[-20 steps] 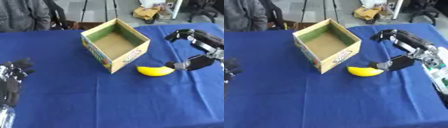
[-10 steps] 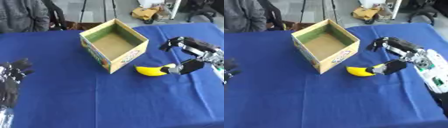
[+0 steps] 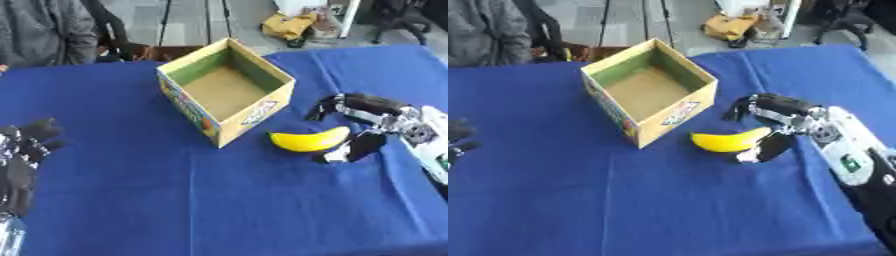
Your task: Pick up objects on the table and place them in the box.
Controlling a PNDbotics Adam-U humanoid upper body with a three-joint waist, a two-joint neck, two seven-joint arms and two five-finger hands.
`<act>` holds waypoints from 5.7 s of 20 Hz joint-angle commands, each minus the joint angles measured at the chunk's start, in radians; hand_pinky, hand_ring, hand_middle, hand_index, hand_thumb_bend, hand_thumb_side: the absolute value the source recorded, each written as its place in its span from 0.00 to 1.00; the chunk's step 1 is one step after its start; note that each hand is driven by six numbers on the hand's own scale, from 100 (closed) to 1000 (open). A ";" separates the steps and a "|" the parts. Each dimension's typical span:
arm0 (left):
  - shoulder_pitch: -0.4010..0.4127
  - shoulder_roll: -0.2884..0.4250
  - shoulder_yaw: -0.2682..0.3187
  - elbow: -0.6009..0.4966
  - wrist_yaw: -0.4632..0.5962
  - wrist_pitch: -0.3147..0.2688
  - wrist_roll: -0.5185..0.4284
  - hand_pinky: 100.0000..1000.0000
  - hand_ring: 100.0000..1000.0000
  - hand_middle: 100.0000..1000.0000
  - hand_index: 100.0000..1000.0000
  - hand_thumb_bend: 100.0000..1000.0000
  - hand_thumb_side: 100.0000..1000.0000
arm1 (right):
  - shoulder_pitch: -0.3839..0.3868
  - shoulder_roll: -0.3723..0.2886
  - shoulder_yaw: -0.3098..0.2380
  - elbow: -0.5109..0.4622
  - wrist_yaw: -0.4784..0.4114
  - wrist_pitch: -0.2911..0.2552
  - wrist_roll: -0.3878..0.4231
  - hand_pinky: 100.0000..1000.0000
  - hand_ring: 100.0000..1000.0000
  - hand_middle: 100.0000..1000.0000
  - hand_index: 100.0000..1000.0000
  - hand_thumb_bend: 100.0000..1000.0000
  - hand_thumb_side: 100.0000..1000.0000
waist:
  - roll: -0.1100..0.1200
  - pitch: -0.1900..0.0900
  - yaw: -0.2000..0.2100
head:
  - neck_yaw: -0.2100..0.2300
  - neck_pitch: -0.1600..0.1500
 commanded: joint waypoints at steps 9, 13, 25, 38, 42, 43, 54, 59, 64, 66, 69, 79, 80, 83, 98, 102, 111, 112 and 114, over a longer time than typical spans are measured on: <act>-0.013 0.015 -0.006 -0.010 0.001 -0.002 -0.005 0.73 0.76 0.73 0.64 0.37 1.00 | -0.018 -0.007 0.006 0.049 0.047 -0.038 -0.007 0.75 0.70 0.69 0.80 0.46 0.54 | 0.003 -0.012 0.006 | -0.006 0.004; -0.015 0.015 -0.007 -0.010 0.001 -0.002 -0.006 0.73 0.76 0.73 0.64 0.37 1.00 | -0.024 0.001 0.009 0.068 0.054 -0.037 -0.005 0.75 0.69 0.68 0.79 0.46 0.54 | 0.003 -0.011 0.011 | -0.009 0.003; -0.019 0.014 -0.008 -0.011 0.002 -0.001 -0.006 0.73 0.76 0.73 0.64 0.38 1.00 | -0.053 0.018 0.008 0.137 0.080 -0.053 -0.017 0.74 0.67 0.66 0.77 0.44 0.51 | 0.002 -0.007 0.020 | -0.013 0.000; -0.018 0.013 -0.006 -0.012 0.002 -0.001 -0.005 0.73 0.76 0.73 0.63 0.38 1.00 | -0.050 0.019 0.005 0.150 0.099 -0.061 -0.023 0.72 0.63 0.64 0.76 0.27 0.37 | 0.001 -0.003 0.021 | -0.013 0.000; -0.018 0.013 -0.006 -0.012 0.002 -0.001 -0.004 0.73 0.76 0.73 0.63 0.38 1.00 | -0.047 0.018 0.004 0.150 0.100 -0.059 -0.023 0.70 0.61 0.62 0.75 0.23 0.34 | 0.001 -0.003 0.020 | -0.013 0.001; -0.018 0.013 -0.006 -0.012 0.002 -0.001 -0.004 0.73 0.76 0.73 0.63 0.38 1.00 | -0.047 0.018 0.003 0.150 0.101 -0.059 -0.023 0.70 0.61 0.62 0.75 0.22 0.33 | 0.001 -0.003 0.020 | -0.013 0.001; -0.017 0.013 -0.006 -0.012 0.002 -0.001 -0.004 0.73 0.76 0.73 0.63 0.38 1.00 | -0.044 0.015 0.001 0.148 0.102 -0.047 -0.027 0.67 0.55 0.55 0.69 0.00 0.17 | 0.001 -0.003 0.019 | -0.014 0.001; -0.018 0.013 -0.006 -0.013 0.002 -0.001 -0.004 0.73 0.76 0.73 0.63 0.38 1.00 | -0.045 0.014 0.000 0.145 0.100 -0.042 -0.028 0.66 0.55 0.55 0.68 0.00 0.15 | 0.000 -0.003 0.019 | -0.013 0.001; -0.017 0.013 -0.005 -0.013 0.002 -0.001 -0.003 0.73 0.76 0.73 0.63 0.38 1.00 | -0.049 0.008 -0.001 0.136 0.095 -0.043 -0.029 0.66 0.55 0.55 0.68 0.00 0.14 | -0.001 -0.003 0.019 | -0.013 0.001; -0.017 0.013 -0.005 -0.013 0.002 -0.001 -0.003 0.73 0.76 0.73 0.63 0.38 1.00 | -0.051 0.003 -0.002 0.129 0.092 -0.042 -0.029 0.66 0.55 0.55 0.68 0.00 0.14 | -0.002 -0.003 0.018 | -0.013 0.001; -0.017 0.013 -0.005 -0.014 0.002 -0.001 -0.003 0.73 0.76 0.73 0.63 0.38 1.00 | -0.052 0.000 -0.002 0.124 0.090 -0.040 -0.027 0.66 0.55 0.55 0.68 0.00 0.14 | -0.003 -0.004 0.017 | -0.012 0.000; -0.016 0.014 -0.005 -0.014 0.002 -0.001 -0.002 0.73 0.75 0.73 0.63 0.38 1.00 | -0.062 -0.011 0.004 0.115 0.101 -0.044 -0.016 0.65 0.55 0.55 0.68 0.00 0.11 | -0.003 -0.005 0.017 | -0.011 0.001; -0.016 0.014 -0.005 -0.014 0.002 -0.001 -0.002 0.73 0.75 0.73 0.63 0.38 1.00 | -0.065 -0.015 0.006 0.113 0.105 -0.046 -0.015 0.65 0.55 0.55 0.68 0.00 0.11 | -0.004 -0.005 0.017 | -0.011 0.001; -0.016 0.014 -0.005 -0.014 0.001 -0.001 -0.002 0.73 0.75 0.73 0.63 0.38 1.00 | -0.076 -0.029 0.012 0.105 0.119 -0.052 -0.012 0.65 0.56 0.56 0.69 0.00 0.09 | -0.007 -0.005 0.017 | -0.008 0.000; -0.019 0.019 -0.004 -0.017 -0.002 0.000 -0.001 0.73 0.75 0.73 0.63 0.39 1.00 | -0.149 -0.092 0.057 0.086 0.198 -0.099 0.008 0.63 0.58 0.59 0.70 0.00 0.06 | -0.028 -0.002 0.031 | -0.003 -0.010; -0.022 0.021 -0.004 -0.018 -0.003 0.001 -0.001 0.73 0.75 0.72 0.63 0.39 1.00 | -0.185 -0.106 0.063 0.075 0.215 -0.109 0.008 0.63 0.59 0.60 0.70 0.00 0.05 | -0.036 0.000 0.041 | -0.004 -0.014; -0.034 0.022 -0.009 -0.021 -0.003 0.003 -0.005 0.73 0.75 0.72 0.63 0.39 1.00 | -0.265 -0.104 0.067 0.078 0.250 -0.119 0.007 0.63 0.59 0.60 0.71 0.00 0.03 | -0.042 0.007 0.092 | -0.021 -0.029; -0.036 0.022 -0.010 -0.021 -0.003 0.003 -0.005 0.73 0.75 0.72 0.63 0.39 1.00 | -0.272 -0.102 0.066 0.082 0.256 -0.121 0.006 0.63 0.59 0.60 0.71 0.00 0.03 | -0.042 0.008 0.101 | -0.024 -0.031; -0.041 0.021 -0.012 -0.022 -0.002 0.003 -0.007 0.73 0.75 0.72 0.63 0.39 1.00 | -0.284 -0.098 0.066 0.090 0.266 -0.124 0.004 0.63 0.59 0.60 0.71 0.00 0.03 | -0.043 0.011 0.121 | -0.030 -0.038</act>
